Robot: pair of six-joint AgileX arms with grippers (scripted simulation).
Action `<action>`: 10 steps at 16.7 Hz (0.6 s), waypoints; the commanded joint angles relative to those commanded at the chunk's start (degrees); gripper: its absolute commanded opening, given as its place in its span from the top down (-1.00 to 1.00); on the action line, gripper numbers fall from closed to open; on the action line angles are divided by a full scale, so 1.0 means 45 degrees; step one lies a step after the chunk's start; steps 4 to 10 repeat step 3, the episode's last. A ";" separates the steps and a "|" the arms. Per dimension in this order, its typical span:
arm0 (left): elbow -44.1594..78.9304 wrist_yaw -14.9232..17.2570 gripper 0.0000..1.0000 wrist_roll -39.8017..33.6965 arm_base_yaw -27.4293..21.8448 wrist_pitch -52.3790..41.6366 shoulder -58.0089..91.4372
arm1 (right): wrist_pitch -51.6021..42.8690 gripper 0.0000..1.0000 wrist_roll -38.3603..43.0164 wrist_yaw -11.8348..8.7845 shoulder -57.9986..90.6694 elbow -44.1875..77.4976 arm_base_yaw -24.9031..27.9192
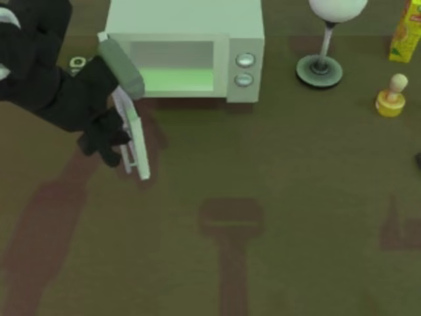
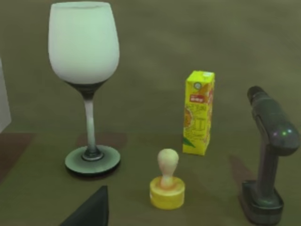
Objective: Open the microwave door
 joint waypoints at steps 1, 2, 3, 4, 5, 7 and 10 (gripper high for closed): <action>0.0000 0.0000 1.00 0.0000 0.0000 0.0000 0.0000 | 0.0000 -1.00 0.0000 0.0000 0.0000 0.0000 0.0000; 0.0000 0.0000 1.00 0.0000 0.0000 0.0000 0.0000 | 0.0000 -1.00 0.0000 0.0000 0.0000 0.0000 0.0000; 0.0000 0.0000 1.00 0.0000 0.0000 0.0000 0.0000 | 0.0000 -1.00 0.0000 0.0000 0.0000 0.0000 0.0000; 0.0000 0.0000 1.00 0.0000 0.0000 0.0000 0.0000 | 0.0000 -1.00 0.0000 0.0000 0.0000 0.0000 0.0000; 0.0000 0.0000 1.00 0.0000 0.0000 0.0000 0.0000 | 0.0000 -1.00 0.0000 0.0000 0.0000 0.0000 0.0000; 0.0000 0.0000 1.00 0.0000 0.0000 0.0000 0.0000 | 0.0000 -1.00 0.0000 0.0000 0.0000 0.0000 0.0000; 0.0000 0.0000 1.00 0.0000 0.0000 0.0000 0.0000 | 0.0000 -1.00 0.0000 0.0000 0.0000 0.0000 0.0000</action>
